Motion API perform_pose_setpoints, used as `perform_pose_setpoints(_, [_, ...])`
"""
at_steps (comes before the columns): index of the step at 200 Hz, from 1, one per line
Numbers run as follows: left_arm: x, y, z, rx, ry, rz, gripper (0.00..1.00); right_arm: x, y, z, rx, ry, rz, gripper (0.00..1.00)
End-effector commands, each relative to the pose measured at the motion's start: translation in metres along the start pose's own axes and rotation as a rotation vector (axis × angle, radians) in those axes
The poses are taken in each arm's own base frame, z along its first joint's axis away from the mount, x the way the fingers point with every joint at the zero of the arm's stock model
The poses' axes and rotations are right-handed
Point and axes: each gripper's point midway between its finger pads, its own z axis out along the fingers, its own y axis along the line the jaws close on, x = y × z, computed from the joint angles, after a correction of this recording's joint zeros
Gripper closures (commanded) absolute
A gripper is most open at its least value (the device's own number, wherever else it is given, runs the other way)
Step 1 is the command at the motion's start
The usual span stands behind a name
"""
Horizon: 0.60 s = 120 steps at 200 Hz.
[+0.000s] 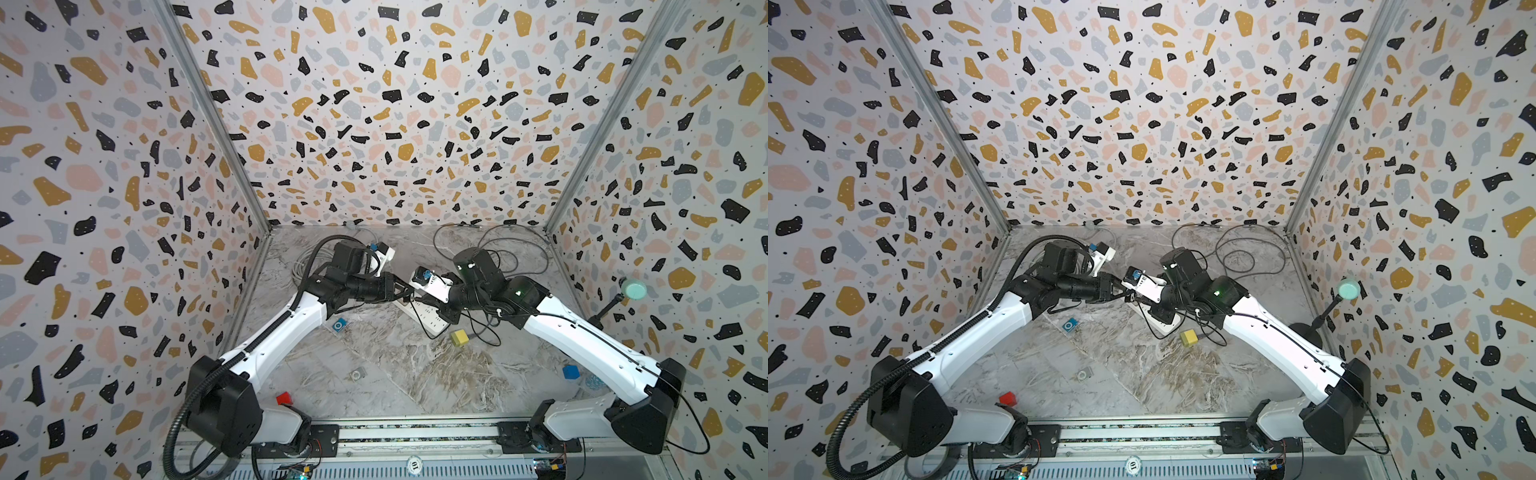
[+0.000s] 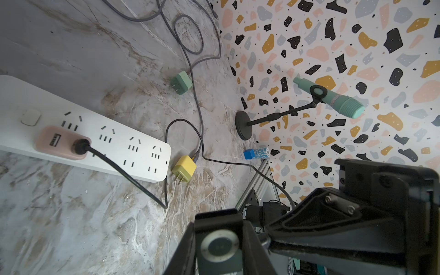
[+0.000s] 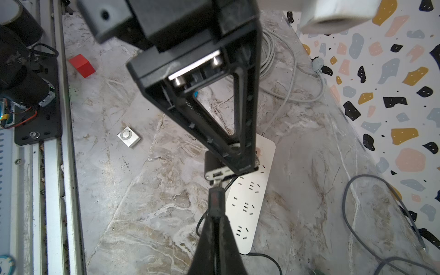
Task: Charge mp3
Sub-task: Insert the charging cable into the MP3 player.
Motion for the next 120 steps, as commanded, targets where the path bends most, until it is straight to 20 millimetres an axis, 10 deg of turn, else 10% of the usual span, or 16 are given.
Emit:
perform_pose_setpoints(1, [0.0017, -0.0089, 0.0002, 0.046, 0.01, 0.031, 1.0, -0.0106, -0.0006, -0.0013, -0.006, -0.034, -0.013, 1.0])
perform_pose_setpoints(120, [0.0058, -0.004, 0.0023, 0.036, 0.025, 0.023, 1.0, -0.0092, 0.0039, 0.003, -0.015, -0.019, -0.018, 1.0])
